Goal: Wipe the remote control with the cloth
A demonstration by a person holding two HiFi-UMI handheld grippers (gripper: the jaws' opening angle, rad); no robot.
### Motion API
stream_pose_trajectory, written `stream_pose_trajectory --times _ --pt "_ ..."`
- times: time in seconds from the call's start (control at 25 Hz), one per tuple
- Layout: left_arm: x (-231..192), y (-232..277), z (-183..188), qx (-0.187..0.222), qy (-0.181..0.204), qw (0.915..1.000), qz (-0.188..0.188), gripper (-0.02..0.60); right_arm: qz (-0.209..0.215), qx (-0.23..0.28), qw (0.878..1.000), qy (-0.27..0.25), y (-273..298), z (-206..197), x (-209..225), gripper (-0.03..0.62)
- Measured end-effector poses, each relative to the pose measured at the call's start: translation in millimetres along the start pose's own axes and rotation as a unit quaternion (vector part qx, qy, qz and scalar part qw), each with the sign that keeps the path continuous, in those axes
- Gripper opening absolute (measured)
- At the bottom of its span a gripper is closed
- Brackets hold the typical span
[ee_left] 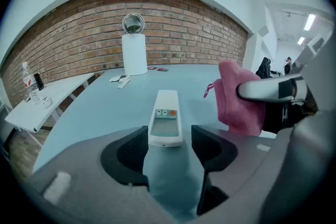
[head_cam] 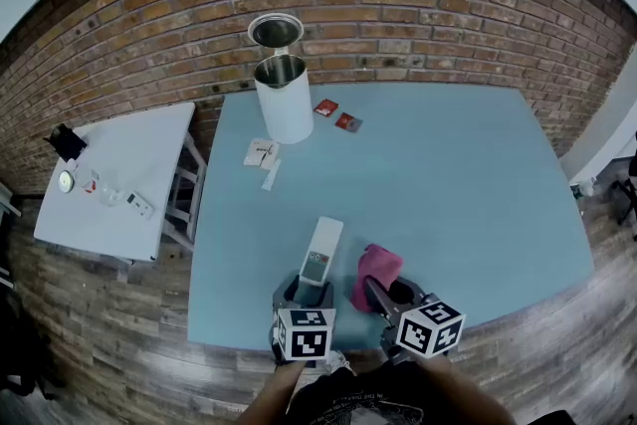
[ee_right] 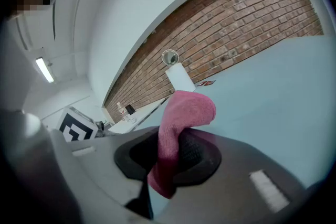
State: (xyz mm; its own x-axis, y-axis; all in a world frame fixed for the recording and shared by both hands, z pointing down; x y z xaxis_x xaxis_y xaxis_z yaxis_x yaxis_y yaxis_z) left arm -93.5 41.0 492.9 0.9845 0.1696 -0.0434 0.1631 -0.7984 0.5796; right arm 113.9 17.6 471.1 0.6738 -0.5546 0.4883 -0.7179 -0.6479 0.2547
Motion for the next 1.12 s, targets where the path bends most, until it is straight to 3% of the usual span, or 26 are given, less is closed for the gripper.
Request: stream_pose_trajectory --times 0.36,0.4,0.48,0.84,1.12 --pt "51.6 -26.1 20.1 0.079 -0.040 0.9956 -0.032 0.239 0.014 -0.033 0.996 -0.084 -19.9 14.3 -7.1 0.066" --pt "56.6 -30.1 22.4 0.089 -0.040 0.9949 -0.023 0.195 0.014 -0.035 0.995 -0.091 -23.9 16.5 -7.0 0.066" --pt "67.0 -37.0 23.9 0.109 -0.042 0.9932 -0.008 0.002 0.017 -0.038 0.994 -0.102 -32.5 19.5 -6.5 0.066" --pt "119.0 -54.8 18.0 0.139 -0.059 0.9884 -0.017 0.001 0.024 -0.043 0.989 -0.139 -68.0 20.2 1.3 0.063" --pt "139.3 -63.2 12.3 0.133 -0.055 0.9896 -0.004 0.000 0.020 -0.038 0.989 -0.143 -87.4 16.8 6.2 0.063"
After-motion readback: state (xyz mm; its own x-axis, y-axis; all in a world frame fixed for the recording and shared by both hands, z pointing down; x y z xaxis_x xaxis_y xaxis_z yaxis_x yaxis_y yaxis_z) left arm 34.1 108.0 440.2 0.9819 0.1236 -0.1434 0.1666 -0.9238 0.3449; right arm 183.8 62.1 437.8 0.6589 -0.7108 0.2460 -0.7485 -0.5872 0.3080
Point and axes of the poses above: the fingertips, and each gripper's own axes: y forward along the fingers, x to its right, z out of its top, the point moved 10 cm from there along -y, backward along the fingers, and after that the axes turned 6 degrees about x, right-handed, at the moved point
